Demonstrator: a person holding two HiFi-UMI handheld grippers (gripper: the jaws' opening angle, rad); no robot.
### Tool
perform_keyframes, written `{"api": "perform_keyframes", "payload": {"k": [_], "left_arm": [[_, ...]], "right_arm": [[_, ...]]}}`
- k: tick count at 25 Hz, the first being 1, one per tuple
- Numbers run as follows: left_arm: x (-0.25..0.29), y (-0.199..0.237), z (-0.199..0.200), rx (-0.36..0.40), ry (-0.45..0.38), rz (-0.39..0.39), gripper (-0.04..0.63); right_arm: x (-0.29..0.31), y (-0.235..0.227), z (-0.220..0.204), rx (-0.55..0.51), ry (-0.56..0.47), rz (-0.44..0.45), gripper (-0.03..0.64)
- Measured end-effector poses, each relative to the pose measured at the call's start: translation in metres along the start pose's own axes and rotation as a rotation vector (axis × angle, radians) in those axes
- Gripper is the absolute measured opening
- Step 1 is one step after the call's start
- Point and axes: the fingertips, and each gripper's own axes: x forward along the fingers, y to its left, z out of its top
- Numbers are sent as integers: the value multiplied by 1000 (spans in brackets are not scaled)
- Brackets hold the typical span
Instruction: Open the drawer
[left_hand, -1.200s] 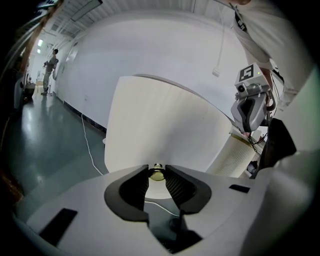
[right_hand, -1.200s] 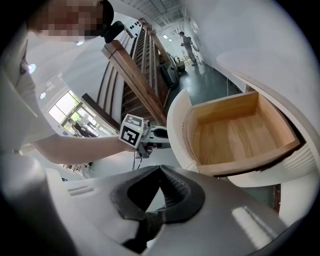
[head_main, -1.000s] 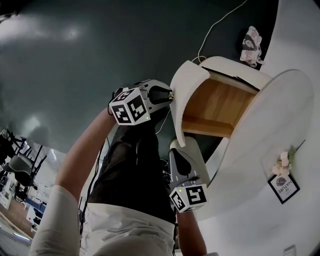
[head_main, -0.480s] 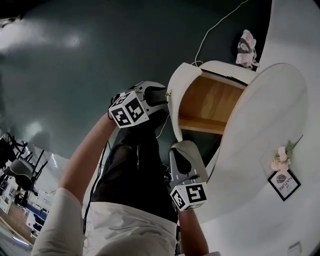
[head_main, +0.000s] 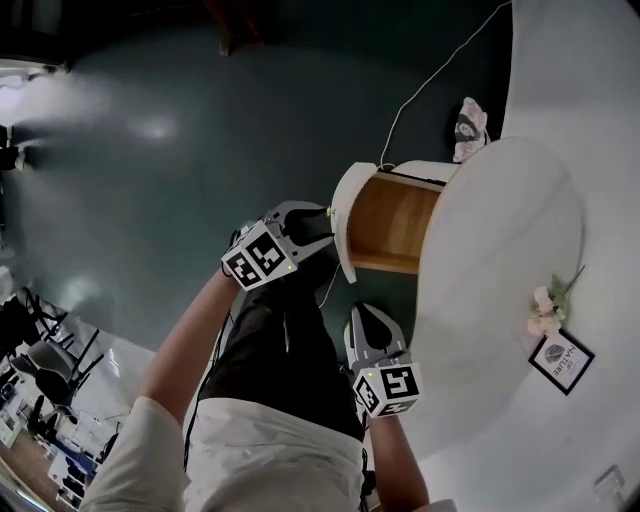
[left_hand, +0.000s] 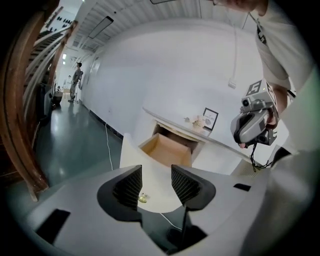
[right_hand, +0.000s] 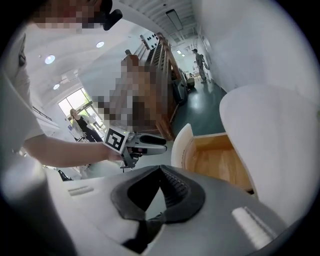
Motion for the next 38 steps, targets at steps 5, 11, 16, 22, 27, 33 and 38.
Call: {"api": "perform_keyframes", "payload": {"k": [5,11,16,22,27,33,38], "left_arm": [[-31,-25,44,-21,-42,36,183],[-72,-62,90,-73,-88,71,173],[-108,-93,132,-98,-124,107,155],[-144,-133,172,-75,-132,155,130],[-170,-168,195,-78,-148,179,105],[-200,-198,215,-104,-180,215,83],[-227,-215,233,-82,-219,228,44]], "right_arm": [[-28,9,30,-36,-49,-1,11],[-71,25,66,-66,-99,0,11],[-112,36,99,-79,-157,-2,11],[-161,52,120,-108,-209,4,11],[-198,66,133,-142,-256,13,11],[-236,76,150,-172,-311,8,11],[-261,87,166,-183,-357,-3,11]]}}
